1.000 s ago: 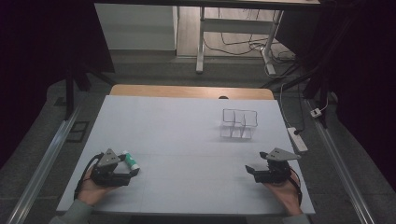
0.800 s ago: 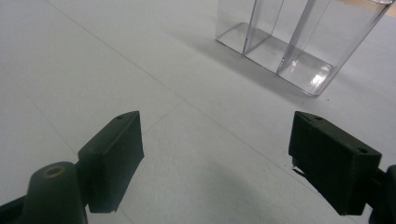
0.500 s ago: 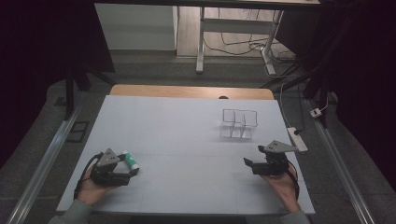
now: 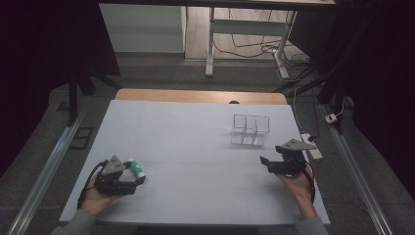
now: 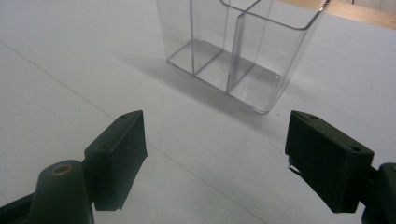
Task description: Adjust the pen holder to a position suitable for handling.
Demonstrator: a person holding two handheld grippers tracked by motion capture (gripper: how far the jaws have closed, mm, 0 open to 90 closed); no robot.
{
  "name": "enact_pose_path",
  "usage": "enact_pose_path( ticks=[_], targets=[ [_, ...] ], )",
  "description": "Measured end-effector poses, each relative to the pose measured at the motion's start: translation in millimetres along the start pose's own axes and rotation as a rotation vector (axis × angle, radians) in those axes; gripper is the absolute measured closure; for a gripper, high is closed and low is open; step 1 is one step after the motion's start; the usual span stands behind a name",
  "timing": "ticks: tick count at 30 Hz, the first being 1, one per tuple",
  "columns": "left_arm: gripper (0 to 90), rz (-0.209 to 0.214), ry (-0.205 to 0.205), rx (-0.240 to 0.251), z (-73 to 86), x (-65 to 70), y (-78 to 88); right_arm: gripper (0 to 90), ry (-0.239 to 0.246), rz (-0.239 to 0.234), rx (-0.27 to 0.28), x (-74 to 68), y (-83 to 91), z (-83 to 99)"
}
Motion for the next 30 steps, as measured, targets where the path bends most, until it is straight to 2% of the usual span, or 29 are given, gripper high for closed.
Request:
enact_pose_path(
  ticks=[7, 11, 13, 15, 27, 30],
  targets=[
    [22.7, -0.005, 0.005, 0.008, 0.0, -0.5, 0.9, 19.7, -0.032, 0.023, -0.004, 14.2, -2.3, -2.9],
    [22.7, -0.004, 0.003, 0.008, 0.1, -0.4, 0.8, 19.5, -0.063, 0.050, 0.000, 27.8, -7.4, -9.4],
    [22.7, -0.005, 0.003, 0.006, 0.0, -0.8, 0.5, 18.8, -0.073, 0.054, -0.022, 33.4, -11.2, -12.1],
    [22.7, -0.006, 0.004, 0.007, 0.0, -0.8, 0.6, 18.9, -0.081, 0.058, -0.020, 38.0, -13.2, -15.0],
    [22.7, 0.007, 0.010, 0.015, -0.5, -0.6, 1.5, 24.5, -0.113, 0.079, -0.027, 58.7, -23.0, -25.4],
    [22.7, 0.005, 0.008, 0.019, -1.1, 0.3, 2.3, 28.7, -0.115, 0.090, -0.039, 63.2, -26.9, -27.4]
  ],
)
Point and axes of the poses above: each handheld gripper's, and its own axes: y roughly backward along the jaws, z roughly out of its underside, x roughly to its right, the point moved 2 cm from there along -y, roughly forward along the jaws, and after that the axes turned 13 degrees about -x, right-handed, at the moved point
